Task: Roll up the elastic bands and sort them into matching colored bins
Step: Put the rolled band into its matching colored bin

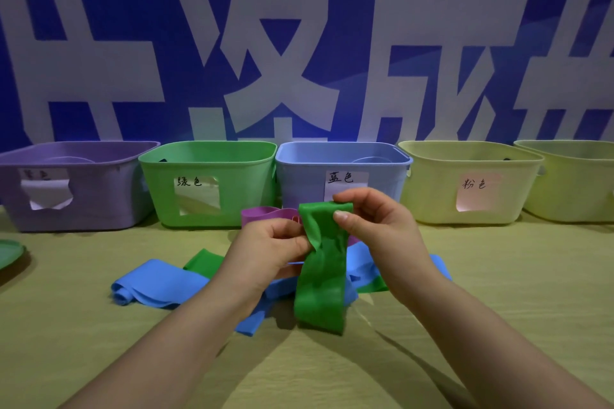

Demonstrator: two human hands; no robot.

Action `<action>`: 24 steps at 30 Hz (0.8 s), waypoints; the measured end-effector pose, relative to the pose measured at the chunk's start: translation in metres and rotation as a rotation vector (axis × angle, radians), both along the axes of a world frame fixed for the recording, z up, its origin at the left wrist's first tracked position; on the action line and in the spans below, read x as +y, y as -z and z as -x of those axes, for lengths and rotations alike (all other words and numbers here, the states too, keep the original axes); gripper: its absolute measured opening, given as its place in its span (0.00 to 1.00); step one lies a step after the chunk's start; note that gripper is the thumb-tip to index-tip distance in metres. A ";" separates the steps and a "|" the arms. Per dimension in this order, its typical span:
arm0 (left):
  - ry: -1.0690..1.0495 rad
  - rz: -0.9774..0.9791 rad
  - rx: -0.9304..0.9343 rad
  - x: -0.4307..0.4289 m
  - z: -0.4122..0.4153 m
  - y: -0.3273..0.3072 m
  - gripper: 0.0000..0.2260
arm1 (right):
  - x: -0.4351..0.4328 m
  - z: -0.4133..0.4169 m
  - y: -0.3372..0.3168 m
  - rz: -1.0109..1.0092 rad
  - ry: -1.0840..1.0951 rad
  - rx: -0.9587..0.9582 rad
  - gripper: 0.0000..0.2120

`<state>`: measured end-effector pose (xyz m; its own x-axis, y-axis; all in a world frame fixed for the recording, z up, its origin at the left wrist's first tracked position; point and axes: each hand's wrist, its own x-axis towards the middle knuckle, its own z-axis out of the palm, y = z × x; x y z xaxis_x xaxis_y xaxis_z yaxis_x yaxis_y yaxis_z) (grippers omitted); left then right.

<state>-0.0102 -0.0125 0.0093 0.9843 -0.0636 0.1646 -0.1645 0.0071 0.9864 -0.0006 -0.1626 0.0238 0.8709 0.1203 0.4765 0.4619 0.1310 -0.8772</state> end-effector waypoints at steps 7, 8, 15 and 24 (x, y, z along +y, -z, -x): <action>-0.097 -0.182 -0.230 0.000 -0.001 0.002 0.15 | -0.001 0.000 -0.001 -0.047 -0.045 0.010 0.12; -0.089 -0.181 -0.232 -0.001 -0.001 0.003 0.15 | -0.001 0.000 -0.001 -0.052 -0.048 0.010 0.12; -0.036 -0.161 -0.215 -0.002 0.001 0.001 0.05 | 0.000 -0.003 0.001 -0.037 -0.006 0.001 0.12; 0.140 0.094 0.012 -0.007 0.002 0.005 0.12 | -0.005 -0.004 -0.002 -0.114 0.014 0.011 0.09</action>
<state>-0.0122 -0.0193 0.0041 0.9688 -0.1850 0.1650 -0.1439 0.1220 0.9820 0.0033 -0.1679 0.0262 0.8772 0.0537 0.4771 0.4550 0.2243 -0.8618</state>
